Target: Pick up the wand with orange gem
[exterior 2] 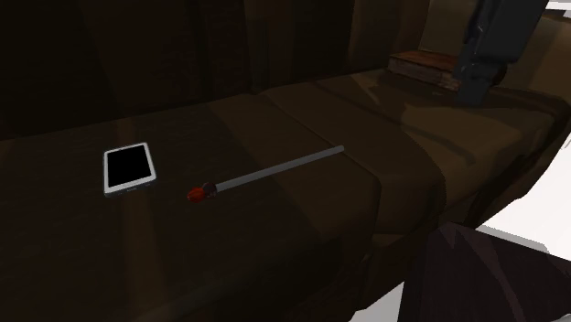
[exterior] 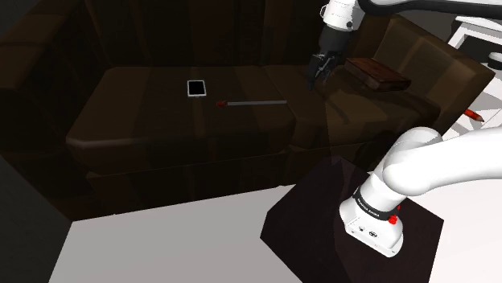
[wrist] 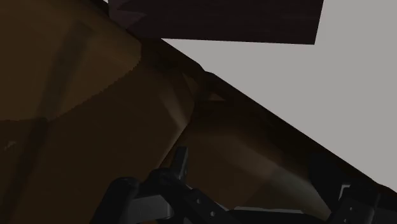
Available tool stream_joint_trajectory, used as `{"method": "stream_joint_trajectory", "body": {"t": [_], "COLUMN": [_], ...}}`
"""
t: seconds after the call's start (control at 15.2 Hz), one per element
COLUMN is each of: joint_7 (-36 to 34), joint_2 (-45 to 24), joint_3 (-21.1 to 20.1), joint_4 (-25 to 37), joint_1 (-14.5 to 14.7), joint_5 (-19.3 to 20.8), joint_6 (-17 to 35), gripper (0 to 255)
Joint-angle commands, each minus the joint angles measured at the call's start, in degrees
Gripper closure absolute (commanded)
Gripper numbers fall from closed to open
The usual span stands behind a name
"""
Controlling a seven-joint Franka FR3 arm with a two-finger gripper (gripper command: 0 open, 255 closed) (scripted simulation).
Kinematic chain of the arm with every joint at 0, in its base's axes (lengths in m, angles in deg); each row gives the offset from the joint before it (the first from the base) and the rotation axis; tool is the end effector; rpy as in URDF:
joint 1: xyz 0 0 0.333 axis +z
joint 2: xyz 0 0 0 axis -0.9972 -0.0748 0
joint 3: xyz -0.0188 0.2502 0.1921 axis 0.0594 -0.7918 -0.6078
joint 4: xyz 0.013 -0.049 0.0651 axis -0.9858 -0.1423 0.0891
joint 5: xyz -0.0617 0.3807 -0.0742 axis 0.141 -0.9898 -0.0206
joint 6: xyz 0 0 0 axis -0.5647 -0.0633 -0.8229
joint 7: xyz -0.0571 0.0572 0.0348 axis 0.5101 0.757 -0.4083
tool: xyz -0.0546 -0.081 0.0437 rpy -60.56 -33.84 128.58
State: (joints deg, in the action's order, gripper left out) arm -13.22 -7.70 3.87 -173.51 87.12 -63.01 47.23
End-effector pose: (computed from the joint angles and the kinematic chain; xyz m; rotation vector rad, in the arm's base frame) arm 0.3149 0.0299 0.5801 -3.1261 -0.0501 -0.0809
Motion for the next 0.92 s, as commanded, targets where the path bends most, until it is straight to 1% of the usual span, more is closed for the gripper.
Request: {"method": "stream_joint_trajectory", "body": {"t": [0.0, 0.26, 0.46, 0.66, 0.86], "joint_7": [0.0, 14.5, 25.3, 36.0, 46.8], "joint_2": [0.0, -6.8, -13.0, -19.9, -27.1], "joint_3": [0.0, 5.8, 9.7, 13.0, 15.6], "joint_4": [0.0, 0.3, 2.0, 4.7, 8.3], "joint_1": [0.0, 2.7, 5.0, 7.3, 9.6], "joint_5": [0.0, 2.2, 2.9, 2.6, 1.3], "joint_6": [0.0, 6.0, 10.0, 13.3, 16.0], "gripper": [0, 0, 0, 0, 0]}}
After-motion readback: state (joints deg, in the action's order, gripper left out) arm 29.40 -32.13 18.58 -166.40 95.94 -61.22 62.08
